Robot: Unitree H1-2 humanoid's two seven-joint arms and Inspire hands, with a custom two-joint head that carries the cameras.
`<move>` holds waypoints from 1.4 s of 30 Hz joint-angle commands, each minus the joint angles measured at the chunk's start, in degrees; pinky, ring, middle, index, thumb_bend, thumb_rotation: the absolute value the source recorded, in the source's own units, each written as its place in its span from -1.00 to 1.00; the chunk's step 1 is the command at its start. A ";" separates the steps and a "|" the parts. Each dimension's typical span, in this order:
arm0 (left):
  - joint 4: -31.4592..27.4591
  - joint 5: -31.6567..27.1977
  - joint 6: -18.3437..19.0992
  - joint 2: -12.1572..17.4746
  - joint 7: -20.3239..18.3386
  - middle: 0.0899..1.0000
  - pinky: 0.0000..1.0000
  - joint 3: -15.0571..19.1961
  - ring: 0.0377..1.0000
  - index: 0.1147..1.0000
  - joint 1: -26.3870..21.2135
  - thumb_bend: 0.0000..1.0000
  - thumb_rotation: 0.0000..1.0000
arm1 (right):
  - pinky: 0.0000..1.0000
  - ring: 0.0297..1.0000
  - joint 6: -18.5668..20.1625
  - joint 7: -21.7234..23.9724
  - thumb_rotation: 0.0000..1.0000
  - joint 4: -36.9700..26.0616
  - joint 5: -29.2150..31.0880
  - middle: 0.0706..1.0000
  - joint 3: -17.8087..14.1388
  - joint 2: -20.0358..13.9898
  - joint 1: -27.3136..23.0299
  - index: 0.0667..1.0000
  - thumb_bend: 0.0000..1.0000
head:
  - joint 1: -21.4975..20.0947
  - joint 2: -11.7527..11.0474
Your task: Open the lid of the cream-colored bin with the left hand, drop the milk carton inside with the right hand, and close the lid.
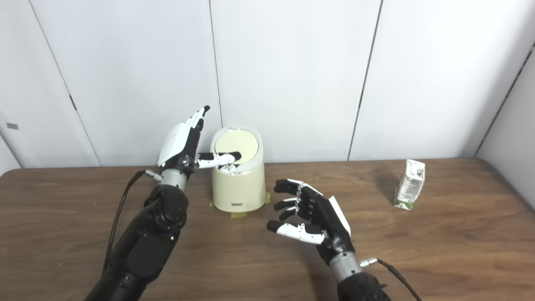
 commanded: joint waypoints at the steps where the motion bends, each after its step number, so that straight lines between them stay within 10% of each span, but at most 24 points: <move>1: -0.61 3.34 0.26 0.71 1.90 1.00 0.88 -1.25 1.00 1.00 -4.58 0.81 -0.43 | -0.07 0.14 -1.34 0.10 -0.52 -2.61 0.10 0.42 0.09 0.30 -1.68 0.39 0.40 | -0.07 0.04; 11: 1.82 17.98 5.61 4.38 5.82 1.00 0.79 -9.29 1.00 1.00 -6.11 0.90 -0.62 | -0.11 0.12 -0.81 -0.11 -0.52 -3.15 -0.46 0.40 0.21 0.18 -1.67 0.39 0.37 | 0.25 0.22; 30: 1.20 23.82 7.65 8.73 -4.78 0.90 0.70 -15.60 0.88 1.00 -4.59 1.00 -0.61 | -0.10 0.15 -0.91 0.01 -0.49 -2.77 -0.76 0.42 0.25 0.09 -1.94 0.38 0.35 | 0.27 0.49; 42: -7.56 -12.18 -6.30 -0.48 -3.18 0.94 0.56 9.19 0.85 0.97 -0.05 0.55 -0.05 | -0.11 0.13 -1.18 0.18 -0.46 -2.07 -1.09 0.39 0.40 -0.27 -1.99 0.39 0.33 | 0.67 0.21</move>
